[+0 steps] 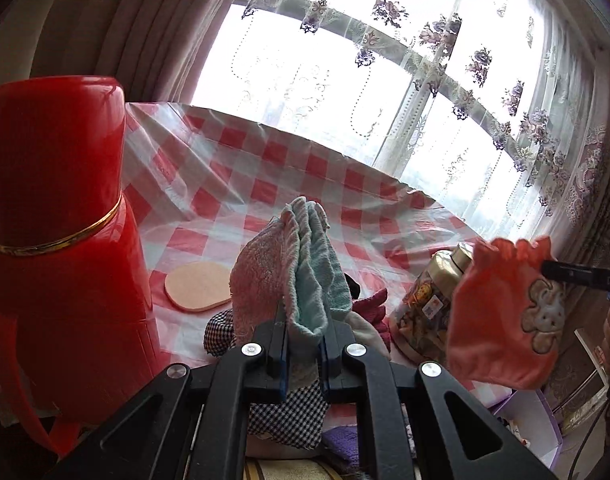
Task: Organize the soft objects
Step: 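Carry the pink cloth into the box with the right tool while the left lifts the towel, then open the right tool to release the pink cloth in the box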
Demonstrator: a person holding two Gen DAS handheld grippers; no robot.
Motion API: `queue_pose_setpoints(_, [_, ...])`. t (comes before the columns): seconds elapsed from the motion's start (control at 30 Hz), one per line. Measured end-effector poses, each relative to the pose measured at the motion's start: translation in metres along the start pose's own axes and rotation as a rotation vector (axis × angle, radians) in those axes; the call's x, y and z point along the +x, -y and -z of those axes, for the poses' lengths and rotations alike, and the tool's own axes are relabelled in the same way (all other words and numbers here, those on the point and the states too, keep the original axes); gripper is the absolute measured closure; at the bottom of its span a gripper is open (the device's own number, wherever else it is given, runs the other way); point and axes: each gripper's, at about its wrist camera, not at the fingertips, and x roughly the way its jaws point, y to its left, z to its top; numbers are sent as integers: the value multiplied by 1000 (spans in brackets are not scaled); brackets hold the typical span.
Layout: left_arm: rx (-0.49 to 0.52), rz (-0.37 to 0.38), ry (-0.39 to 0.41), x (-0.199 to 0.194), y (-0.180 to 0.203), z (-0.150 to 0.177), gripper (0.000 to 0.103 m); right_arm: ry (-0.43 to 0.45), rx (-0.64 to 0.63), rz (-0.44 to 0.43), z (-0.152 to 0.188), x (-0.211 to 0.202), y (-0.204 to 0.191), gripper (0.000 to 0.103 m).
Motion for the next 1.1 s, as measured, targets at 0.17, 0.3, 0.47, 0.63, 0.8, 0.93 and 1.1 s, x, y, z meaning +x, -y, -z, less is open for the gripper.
queue_pose_setpoints(0.17, [11,9,4,-10,14,1,92,-10,127,125,55,-49,71,93])
queue_pose_setpoints(0.3, [25,21,-14,-14,29,6,92,-71,226,259,114,-73,127,93])
queue_pose_setpoints(0.47, [58,38,-29,-17,54,8,92,-192,299,383,195,-88,181,93])
queue_pose_setpoints(0.63, [102,70,-53,-14,86,12,92,-321,328,428,259,-79,214,93])
queue_pose_setpoints(0.8, [152,94,-68,-16,114,18,92,-399,257,303,286,-50,189,93])
queue_pose_setpoints(0.93, [177,98,-81,-17,125,21,92,-449,177,179,300,-29,151,93])
queue_pose_setpoints(1.1, [193,101,-91,-17,132,23,92,-467,93,23,299,-19,110,93])
